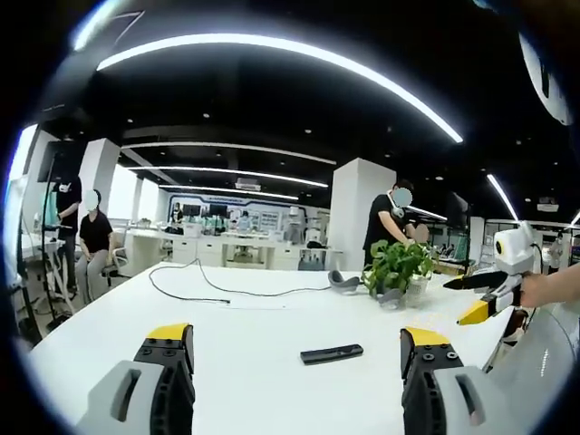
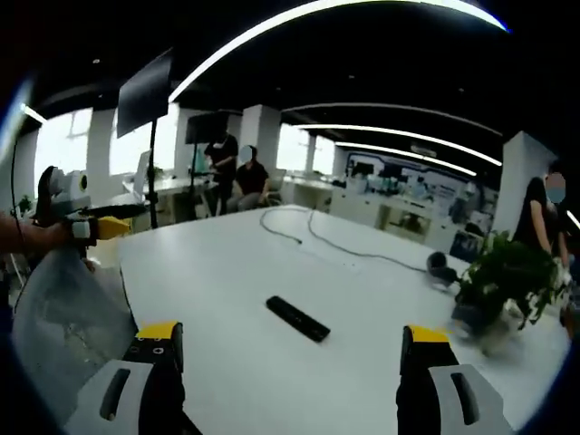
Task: Press the specified remote control buttons in sequence, fully releasing each button before pressing the next.
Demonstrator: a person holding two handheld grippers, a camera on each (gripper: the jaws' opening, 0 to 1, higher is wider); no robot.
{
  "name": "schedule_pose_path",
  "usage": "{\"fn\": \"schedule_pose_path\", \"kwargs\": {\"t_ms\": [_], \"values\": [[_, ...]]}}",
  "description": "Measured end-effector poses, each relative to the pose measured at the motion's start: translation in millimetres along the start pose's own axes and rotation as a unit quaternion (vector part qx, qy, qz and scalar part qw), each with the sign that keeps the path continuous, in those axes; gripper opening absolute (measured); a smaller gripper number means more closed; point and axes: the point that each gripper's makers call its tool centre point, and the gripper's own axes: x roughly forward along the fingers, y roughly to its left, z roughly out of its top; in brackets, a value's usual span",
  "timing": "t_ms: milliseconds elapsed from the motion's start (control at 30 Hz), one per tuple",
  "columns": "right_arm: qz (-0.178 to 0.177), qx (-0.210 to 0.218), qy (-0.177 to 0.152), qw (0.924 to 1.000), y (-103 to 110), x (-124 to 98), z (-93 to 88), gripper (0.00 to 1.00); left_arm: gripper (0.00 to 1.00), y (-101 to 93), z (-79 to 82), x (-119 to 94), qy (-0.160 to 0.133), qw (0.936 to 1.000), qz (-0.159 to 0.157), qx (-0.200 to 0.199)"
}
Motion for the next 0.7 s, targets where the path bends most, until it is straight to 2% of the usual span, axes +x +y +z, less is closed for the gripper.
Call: {"fn": "schedule_pose_path", "kwargs": {"t_ms": [67,167,300,367,567,700], "values": [[-0.017,0.003,-0.003,0.9998,-2.5,-8.2,-1.3,0.99,1.0,0.3,4.1,-0.8,-0.013,0.9999,-0.002,-0.01],[-0.034,0.033,-0.011,0.9988,-4.3,-13.6,-3.5,0.99,1.0,1.0,5.1,-2.0,-0.017,0.9998,0.0,-0.008],[-0.042,0.035,-0.017,0.9984,-1.2,-13.9,-5.9,0.99,1.0,1.0,3.3,-1.8,-0.013,0.9999,-0.003,-0.003],[-0.049,0.03,-0.009,0.9983,-1.4,-13.7,-11.7,0.99,1.0,0.8,1.2,-1.7,-0.008,1.0,-0.002,-0.002],[-0.049,0.029,0.005,0.9983,-1.5,-12.1,-15.8,0.99,1.0,4.4,-2.8,-2.4,0.003,0.9999,0.011,0.012],[-0.044,0.031,0.007,0.9985,0.5,-12.0,-18.3,0.99,1.0,6.4,-5.3,-2.9,0.007,0.9999,0.011,0.001]]}}
